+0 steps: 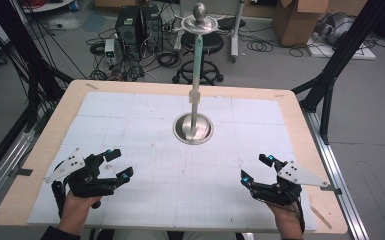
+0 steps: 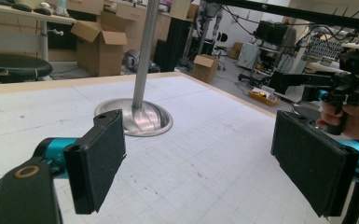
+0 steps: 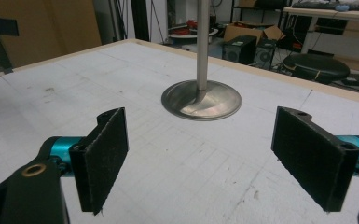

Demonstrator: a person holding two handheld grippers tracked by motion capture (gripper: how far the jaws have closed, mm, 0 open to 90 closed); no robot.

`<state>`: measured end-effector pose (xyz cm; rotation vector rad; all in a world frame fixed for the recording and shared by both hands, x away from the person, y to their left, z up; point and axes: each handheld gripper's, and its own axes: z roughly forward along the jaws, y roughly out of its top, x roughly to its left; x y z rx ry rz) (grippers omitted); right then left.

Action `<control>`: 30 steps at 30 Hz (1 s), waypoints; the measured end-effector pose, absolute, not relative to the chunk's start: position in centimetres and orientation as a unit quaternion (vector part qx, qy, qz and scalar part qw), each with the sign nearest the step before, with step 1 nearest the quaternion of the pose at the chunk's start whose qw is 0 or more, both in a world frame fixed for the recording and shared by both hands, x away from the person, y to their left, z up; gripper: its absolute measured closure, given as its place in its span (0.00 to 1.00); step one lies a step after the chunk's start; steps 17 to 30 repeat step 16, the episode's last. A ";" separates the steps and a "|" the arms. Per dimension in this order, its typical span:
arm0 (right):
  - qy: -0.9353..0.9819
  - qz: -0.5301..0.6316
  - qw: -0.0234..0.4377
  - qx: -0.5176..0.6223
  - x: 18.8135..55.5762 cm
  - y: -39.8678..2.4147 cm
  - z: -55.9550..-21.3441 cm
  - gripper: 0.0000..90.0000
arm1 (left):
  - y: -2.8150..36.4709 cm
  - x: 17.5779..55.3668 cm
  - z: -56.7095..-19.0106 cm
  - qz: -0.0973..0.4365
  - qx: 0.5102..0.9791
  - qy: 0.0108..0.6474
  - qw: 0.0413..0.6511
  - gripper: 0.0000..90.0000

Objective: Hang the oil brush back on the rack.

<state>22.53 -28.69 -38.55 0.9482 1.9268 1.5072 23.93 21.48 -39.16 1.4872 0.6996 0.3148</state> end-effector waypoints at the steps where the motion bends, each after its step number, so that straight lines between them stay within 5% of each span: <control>1: 0.710 0.556 0.255 0.349 22.5 -28.7 -38.6 0.19 | 21.5 23.9 -39.2 0.140 0.660 0.311 0.670 0.20; 30: 0.710 0.556 0.255 0.348 22.5 -28.7 -38.6 0.19 | 21.4 23.9 -39.2 0.137 0.660 0.311 0.671 0.20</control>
